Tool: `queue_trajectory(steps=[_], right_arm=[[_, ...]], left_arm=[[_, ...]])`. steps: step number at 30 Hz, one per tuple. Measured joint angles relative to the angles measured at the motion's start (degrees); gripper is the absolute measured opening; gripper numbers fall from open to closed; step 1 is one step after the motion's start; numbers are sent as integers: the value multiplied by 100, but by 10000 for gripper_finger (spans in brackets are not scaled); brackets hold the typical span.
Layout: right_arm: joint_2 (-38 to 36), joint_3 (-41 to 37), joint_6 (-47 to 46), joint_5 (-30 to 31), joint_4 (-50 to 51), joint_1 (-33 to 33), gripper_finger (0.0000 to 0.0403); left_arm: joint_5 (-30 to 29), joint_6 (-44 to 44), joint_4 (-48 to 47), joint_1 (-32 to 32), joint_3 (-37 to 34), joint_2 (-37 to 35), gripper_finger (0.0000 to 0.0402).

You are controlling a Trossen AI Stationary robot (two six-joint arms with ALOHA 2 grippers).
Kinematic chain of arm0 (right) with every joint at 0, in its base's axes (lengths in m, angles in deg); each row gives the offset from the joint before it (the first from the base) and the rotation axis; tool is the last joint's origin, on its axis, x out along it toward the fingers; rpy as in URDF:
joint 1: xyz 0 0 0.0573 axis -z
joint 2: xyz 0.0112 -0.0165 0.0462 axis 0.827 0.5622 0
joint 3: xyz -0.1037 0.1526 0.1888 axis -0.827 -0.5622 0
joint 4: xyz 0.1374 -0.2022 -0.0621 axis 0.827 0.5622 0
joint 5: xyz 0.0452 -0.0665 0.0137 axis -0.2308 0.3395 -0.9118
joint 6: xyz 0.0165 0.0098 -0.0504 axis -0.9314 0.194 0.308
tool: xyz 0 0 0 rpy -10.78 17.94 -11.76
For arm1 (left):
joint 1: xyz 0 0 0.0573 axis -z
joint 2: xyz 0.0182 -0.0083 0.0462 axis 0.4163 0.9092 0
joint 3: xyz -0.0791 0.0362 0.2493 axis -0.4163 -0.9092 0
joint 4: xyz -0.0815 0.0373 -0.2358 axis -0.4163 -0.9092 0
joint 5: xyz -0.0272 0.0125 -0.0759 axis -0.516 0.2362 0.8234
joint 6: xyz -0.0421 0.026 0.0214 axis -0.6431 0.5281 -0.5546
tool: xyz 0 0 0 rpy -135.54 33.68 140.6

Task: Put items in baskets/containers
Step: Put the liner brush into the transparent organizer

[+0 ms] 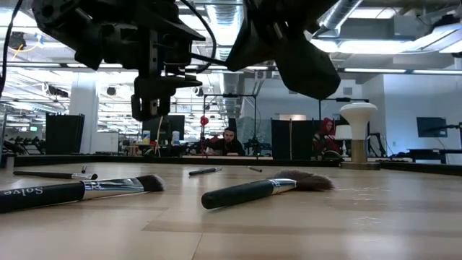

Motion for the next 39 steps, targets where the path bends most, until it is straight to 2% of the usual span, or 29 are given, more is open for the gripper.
queue_trajectory(steps=[6, 15, 27, 35, 39], right_arm=[[0, 0, 35, -55, -128, -2, 3], [-4, -2, 79, -92, -180, 39, 8], [-7, -2, 208, -148, -213, 103, 5], [-8, -2, 69, -36, -240, 178, 40], [-51, -6, -261, 349, -201, 161, 60]], left_arm=[[13, 287, 5, -86, 57, -5, 187], [99, 832, -102, -92, 54, -10, 19], [92, 1135, -238, -88, 53, -7, 11], [33, 1426, -261, -86, 53, -9, 10], [-95, 1675, -222, -88, 53, -9, 9]])
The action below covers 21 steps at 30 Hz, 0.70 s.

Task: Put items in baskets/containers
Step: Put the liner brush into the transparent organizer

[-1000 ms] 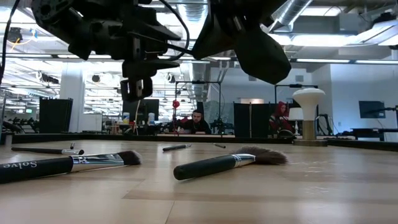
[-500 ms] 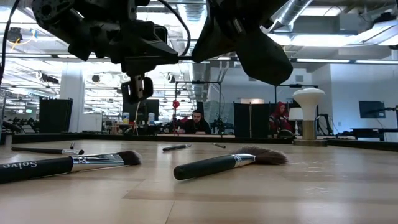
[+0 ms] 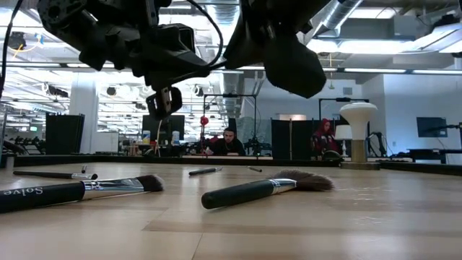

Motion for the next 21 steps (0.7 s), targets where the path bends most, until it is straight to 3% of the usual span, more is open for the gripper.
queue_trajectory(steps=[6, 13, 17, 21], right_arm=[[-512, 6, -1112, 270, 149, -140, 83], [-1338, -461, -4299, -51, 1169, -247, 87], [-1725, -1434, -5017, -616, 287, -159, 87], [-2118, -2518, -4673, -1153, -2029, -89, 87]], left_arm=[[-208, 535, -9, -103, -4, -34, 3], [-716, 1265, 106, -62, -4, -464, 3], [-1343, 1781, 147, 200, -2, -815, 3], [-2265, 2295, 356, 646, -63, -1037, 4]])
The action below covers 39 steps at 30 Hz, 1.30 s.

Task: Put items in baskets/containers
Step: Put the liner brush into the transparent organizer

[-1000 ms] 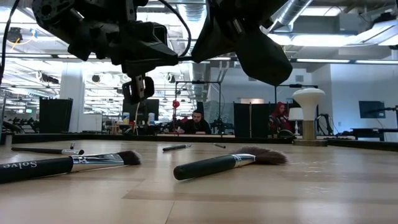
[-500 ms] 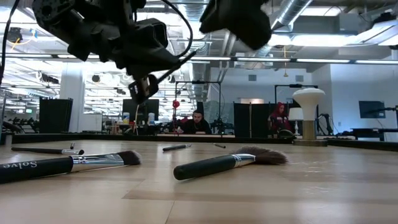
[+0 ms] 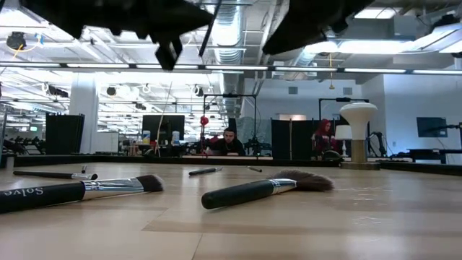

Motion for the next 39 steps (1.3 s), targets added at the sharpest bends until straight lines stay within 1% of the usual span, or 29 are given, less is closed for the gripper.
queue_trajectory(steps=[2, 3, 6, 7, 9, 11, 15, 21, 24, 27, 35, 39], right_arm=[[-157, -507, 425, -566, -1445, 98, 87], [-211, -738, 646, -961, -2275, 169, 87], [-279, -1316, 1168, -1948, -4394, 454, 88], [-277, -1449, 1242, -2172, -4921, 550, 90], [-276, -1608, 1310, -2428, -5581, 733, 96], [-275, -1616, 1279, -2658, -5720, 906, 106], [-266, -1536, 1070, -3429, -5815, 1118, 142], [-266, -1414, 1050, -3485, -5810, 1159, 219], [-173, -1403, 970, -3488, -5926, 1231, 244], [-69, -1339, 876, -3578, -5995, 1303, 250], [391, -935, 882, -4022, -6179, 1432, 245], [465, -838, 1066, -4073, -6163, 1470, 244]], left_arm=[[-379, 153, 120, 208, -97, -62, 4], [-509, 218, 186, 293, -132, -81, 4], [-714, 240, 422, 475, -214, -115, 4], [-722, 241, 444, 510, -219, -102, 4], [-731, 237, 458, 549, -219, -71, 5], [-744, 221, 483, 579, -219, -71, 5], [-742, 211, 507, 584, -219, -72, 5], [-742, 200, 512, 584, -219, -75, 5], [-742, 198, 514, 582, -219, -75, 5], [-740, 198, 514, 584, -219, -73, 5], [-735, 211, 508, 582, -219, -71, 5], [-722, 209, 466, 582, -219, -69, 5]])
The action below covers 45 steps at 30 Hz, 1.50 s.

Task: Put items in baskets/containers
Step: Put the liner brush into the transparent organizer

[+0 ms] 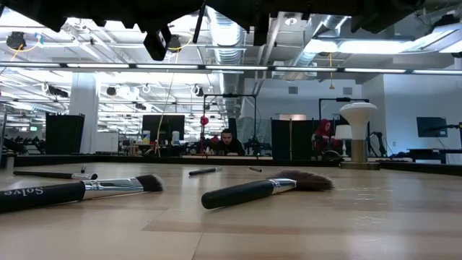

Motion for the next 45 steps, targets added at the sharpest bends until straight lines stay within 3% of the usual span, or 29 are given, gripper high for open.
queue_trajectory(steps=[4, 7, 14, 20, 25, 30, 35, 45], right_arm=[[4, -1, 120, -11, -64, 14, 228], [11, -1, 117, -19, -82, 34, 189], [10, -1, 435, -67, -77, 16, 18], [10, -1, 465, -118, -52, 1, 9], [5, -1, 443, -273, 250, 34, 10], [16, -1, 467, -292, 286, 34, 7], [21, 27, 459, -306, 261, 35, 8], [23, 51, 416, -319, 228, 34, 7]], left_arm=[[19, 4, -4, 2, 0, 0, 5], [33, 6, -7, 2, 0, 0, 5], [16, 31, -107, -2, -1, 0, 5], [248, 29, -152, -4, -1, 0, 22], [524, 27, -191, 9, -2, 2, 71], [436, 11, -186, 7, -2, 2, 128], [-136, 96, -43, -2, -2, 4, 168], [-134, 212, 419, 0, -4, 168, 174]])
